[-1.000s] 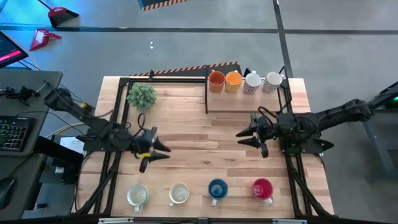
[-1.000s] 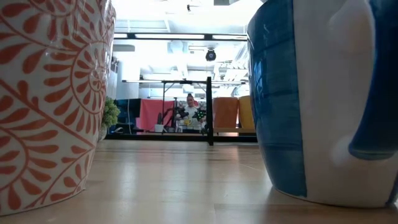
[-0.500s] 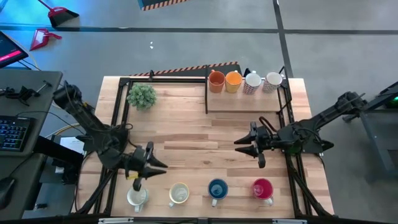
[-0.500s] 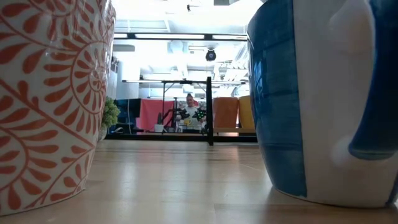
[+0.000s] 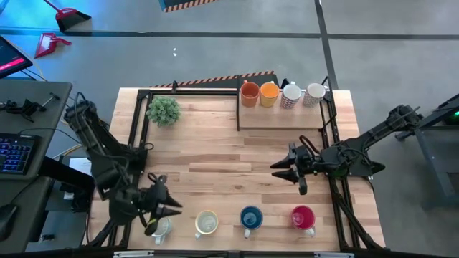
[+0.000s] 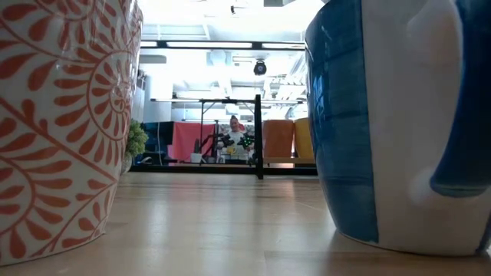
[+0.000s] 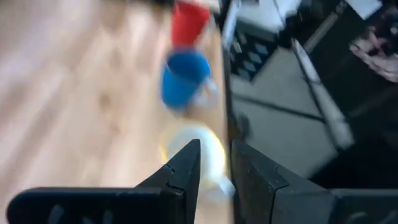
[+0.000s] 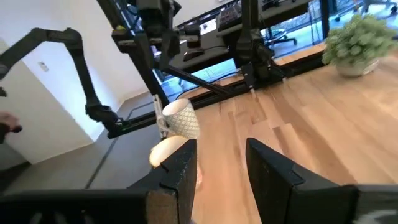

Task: Place coffee mugs
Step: Put the green patterned mug on the shelf

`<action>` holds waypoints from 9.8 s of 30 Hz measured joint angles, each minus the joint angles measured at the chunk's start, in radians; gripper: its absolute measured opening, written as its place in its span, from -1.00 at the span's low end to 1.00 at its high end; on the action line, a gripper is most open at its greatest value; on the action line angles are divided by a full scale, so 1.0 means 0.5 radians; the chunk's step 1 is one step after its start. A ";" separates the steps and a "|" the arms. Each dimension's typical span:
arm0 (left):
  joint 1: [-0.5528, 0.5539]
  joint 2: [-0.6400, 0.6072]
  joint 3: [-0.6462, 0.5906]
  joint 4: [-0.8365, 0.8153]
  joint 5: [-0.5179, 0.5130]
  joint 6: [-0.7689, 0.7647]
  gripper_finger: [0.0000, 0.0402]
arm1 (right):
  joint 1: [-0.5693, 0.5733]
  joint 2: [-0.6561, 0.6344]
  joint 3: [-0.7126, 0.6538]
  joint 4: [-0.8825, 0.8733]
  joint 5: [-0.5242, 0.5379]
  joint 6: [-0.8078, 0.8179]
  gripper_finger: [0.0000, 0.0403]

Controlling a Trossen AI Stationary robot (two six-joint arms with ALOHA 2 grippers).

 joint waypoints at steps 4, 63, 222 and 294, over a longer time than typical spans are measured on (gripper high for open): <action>-0.036 0.015 0.027 -0.185 0.274 -0.344 -0.60 | 0.000 -0.002 0.000 -0.006 -0.107 0.088 -0.41; 0.112 0.570 -0.088 -0.727 1.551 -0.665 -0.31 | -0.002 -0.002 0.000 -0.352 -0.159 0.137 -0.41; 2.679 2.335 2.637 -1.026 1.208 2.619 -0.96 | 0.120 -0.430 0.001 -0.649 -0.149 -0.077 -0.41; 2.159 2.410 2.634 -1.552 1.351 2.089 -0.96 | -0.217 -0.156 0.000 -1.028 0.137 0.512 -0.41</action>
